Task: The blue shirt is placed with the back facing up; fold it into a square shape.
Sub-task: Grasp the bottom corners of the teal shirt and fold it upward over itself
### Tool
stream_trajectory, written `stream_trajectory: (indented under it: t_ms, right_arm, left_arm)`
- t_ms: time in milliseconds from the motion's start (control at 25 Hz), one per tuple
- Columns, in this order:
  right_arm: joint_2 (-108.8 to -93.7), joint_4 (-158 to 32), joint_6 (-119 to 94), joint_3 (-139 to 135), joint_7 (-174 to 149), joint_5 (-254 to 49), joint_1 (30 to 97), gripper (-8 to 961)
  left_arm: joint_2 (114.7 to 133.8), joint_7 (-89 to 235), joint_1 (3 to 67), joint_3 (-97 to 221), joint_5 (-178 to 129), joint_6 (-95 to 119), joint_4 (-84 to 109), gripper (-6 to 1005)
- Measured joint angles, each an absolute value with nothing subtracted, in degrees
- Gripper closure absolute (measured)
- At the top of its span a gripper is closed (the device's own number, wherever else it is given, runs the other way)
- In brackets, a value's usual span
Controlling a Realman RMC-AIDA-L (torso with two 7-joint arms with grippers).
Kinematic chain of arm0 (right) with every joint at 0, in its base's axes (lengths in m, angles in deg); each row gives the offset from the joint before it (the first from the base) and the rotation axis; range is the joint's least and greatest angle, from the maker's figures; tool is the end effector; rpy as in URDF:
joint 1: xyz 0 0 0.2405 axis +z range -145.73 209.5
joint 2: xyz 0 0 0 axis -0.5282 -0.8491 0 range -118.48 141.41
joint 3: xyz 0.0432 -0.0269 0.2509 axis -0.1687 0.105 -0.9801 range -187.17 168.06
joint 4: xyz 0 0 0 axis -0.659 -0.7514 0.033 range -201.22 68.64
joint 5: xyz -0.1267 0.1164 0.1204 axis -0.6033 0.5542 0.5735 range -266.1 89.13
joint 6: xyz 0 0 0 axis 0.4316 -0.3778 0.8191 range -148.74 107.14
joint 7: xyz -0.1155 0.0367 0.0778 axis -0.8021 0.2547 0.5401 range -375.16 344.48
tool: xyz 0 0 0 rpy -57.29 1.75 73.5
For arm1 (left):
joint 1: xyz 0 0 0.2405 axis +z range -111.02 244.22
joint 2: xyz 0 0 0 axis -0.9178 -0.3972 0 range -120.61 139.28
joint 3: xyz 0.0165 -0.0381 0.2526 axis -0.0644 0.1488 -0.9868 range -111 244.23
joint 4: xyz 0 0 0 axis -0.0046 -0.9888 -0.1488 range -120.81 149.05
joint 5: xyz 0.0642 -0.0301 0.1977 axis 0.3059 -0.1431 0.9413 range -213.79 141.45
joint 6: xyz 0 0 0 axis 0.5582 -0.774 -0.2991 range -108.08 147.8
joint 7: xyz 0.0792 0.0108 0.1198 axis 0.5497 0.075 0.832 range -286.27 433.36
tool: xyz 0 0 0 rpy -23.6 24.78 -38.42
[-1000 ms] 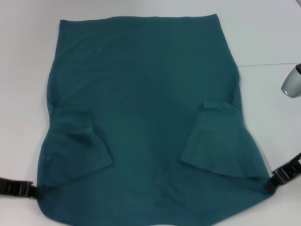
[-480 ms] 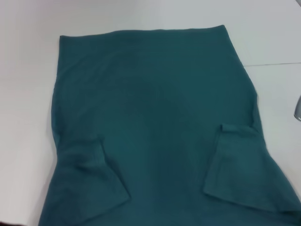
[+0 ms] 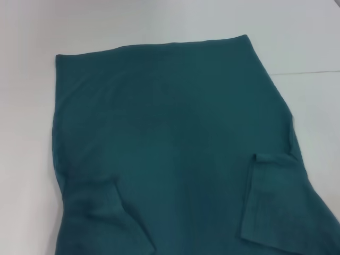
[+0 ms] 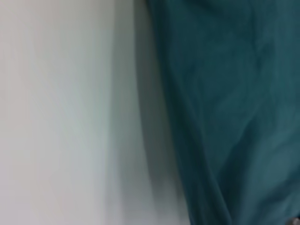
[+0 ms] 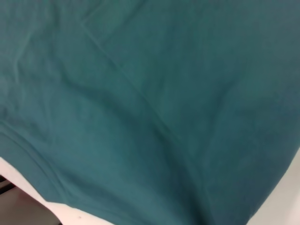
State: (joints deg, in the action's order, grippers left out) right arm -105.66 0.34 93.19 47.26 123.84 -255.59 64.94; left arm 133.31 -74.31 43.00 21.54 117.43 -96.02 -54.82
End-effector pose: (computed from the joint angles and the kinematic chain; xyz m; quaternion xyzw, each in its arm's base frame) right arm 0.2836 0.2918 0.0638 -0.7946 0.5206 -0.3081 0.0515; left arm -0.2874 0.2438 0.0295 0.7365 0.6673 -0.1092 0.0159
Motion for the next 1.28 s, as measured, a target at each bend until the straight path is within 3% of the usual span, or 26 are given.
stream_trajectory:
  t_ms: [600, 920, 1280]
  right_arm:
    - [-106.45, 3.29, 92.21, 39.11, 118.77, -255.04, 66.98, 896]
    - [-105.23, 4.16, 85.33, 31.40, 119.18, -251.31, 69.17, 897]
    - [-105.10, 2.48, 75.53, 29.22, 122.93, -247.02, 70.73, 896]
  left_arm:
    - [132.72, -73.85, 40.05, 23.29, 108.98, -95.47, -51.23, 984]
    - [129.55, -70.76, 35.09, 30.79, 106.51, -90.59, -49.09, 984]
    - [127.03, -69.35, 31.02, 32.91, 101.93, -81.74, -47.36, 983]
